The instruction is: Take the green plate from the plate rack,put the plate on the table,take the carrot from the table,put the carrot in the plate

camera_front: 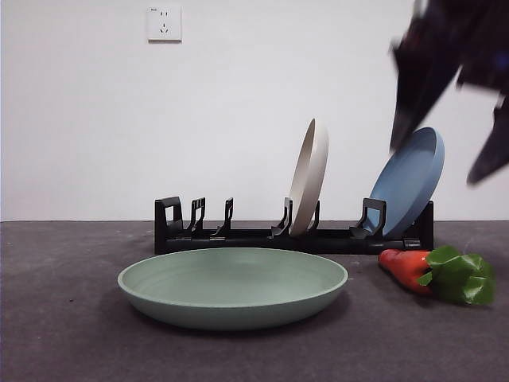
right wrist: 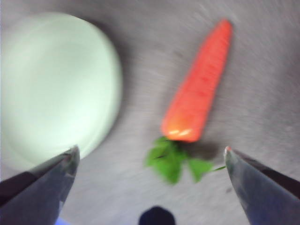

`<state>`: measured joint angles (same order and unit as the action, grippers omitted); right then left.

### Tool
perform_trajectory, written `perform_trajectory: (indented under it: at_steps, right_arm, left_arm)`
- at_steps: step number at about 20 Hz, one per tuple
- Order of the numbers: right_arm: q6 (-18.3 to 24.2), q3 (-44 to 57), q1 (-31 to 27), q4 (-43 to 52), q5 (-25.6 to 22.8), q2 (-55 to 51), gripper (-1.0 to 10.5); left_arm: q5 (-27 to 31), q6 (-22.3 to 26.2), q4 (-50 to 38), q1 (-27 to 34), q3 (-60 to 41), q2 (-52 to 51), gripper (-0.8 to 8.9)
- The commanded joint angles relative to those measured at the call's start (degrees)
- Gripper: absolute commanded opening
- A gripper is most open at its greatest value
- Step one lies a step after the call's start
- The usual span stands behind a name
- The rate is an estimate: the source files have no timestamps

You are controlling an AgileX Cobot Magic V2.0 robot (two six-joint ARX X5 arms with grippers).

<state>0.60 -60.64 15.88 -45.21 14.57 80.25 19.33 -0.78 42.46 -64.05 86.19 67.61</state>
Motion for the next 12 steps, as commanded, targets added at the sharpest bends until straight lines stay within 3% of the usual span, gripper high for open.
perform_trajectory:
  at_steps: [1, 3, 6, 9, 12]
  right_arm:
    - [-1.7, 0.0, 0.9, 2.4, -3.8, 5.4, 6.5]
    - [-3.0, 0.0, 1.5, 4.9, -4.5, 9.3, 5.9]
    - [-5.3, 0.0, 2.3, 8.0, -5.0, 14.1, 5.9]
    - [-6.3, 0.0, 3.5, 8.4, -11.8, 17.1, 5.8]
    - [-7.9, 0.0, 3.8, 9.5, -12.0, 17.9, 3.8]
  left_arm:
    - [0.1, -0.8, 1.7, 0.0, -0.3, -2.1, 2.28]
    - [0.1, -0.8, 3.6, 0.0, -0.3, -3.6, 2.28]
    - [0.1, -1.5, 5.2, 0.0, -0.3, -4.2, 2.28]
    - [0.1, -2.1, 6.6, 0.0, -0.3, -4.2, 2.28]
    - [0.1, -2.3, 6.9, 0.0, -0.3, -4.2, 2.28]
